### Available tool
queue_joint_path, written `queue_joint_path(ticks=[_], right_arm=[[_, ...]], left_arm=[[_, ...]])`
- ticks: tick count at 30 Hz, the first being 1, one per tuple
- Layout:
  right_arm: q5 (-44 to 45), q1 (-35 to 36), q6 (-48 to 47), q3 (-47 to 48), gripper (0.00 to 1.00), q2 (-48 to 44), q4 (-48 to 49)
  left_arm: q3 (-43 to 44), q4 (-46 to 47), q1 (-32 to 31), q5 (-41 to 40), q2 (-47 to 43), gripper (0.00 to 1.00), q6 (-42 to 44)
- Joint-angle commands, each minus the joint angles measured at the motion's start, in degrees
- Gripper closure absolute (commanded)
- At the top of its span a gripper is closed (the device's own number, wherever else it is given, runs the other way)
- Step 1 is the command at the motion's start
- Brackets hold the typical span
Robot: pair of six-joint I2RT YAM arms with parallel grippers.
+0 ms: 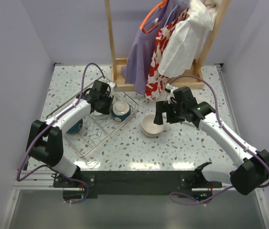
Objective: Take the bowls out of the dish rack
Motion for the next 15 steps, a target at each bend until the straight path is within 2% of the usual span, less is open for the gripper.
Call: queue_joint_path(ticks=[1,2,4,8,15], right_arm=[[-0.7,-0.1,0.7,1.4,0.06,-0.8,0.9],[-0.7,-0.1,0.7,1.3,0.06,-0.8,0.9],[-0.5,-0.1,0.6,1.3,0.06,-1.0,0.7],[-0.3,-0.1,0.6,1.4,0.06,-1.0,0.6],[-0.2,-0.1,0.9,1.5,0.06,-1.1,0.9]], left_arm=[[1.2,-0.5,0.5,-0.1,1.1,0.73,1.4],[1.2,-0.5,0.5,0.1,1.5,0.74,1.4],[1.3,-0.7,0.5,0.2,1.8,0.86,1.4],[2.8,-1.8,0.5,0.2,1.7,1.0,1.4],[6.3,-3.0,0.5,-0.5,-2.2,1.0,2.8]])
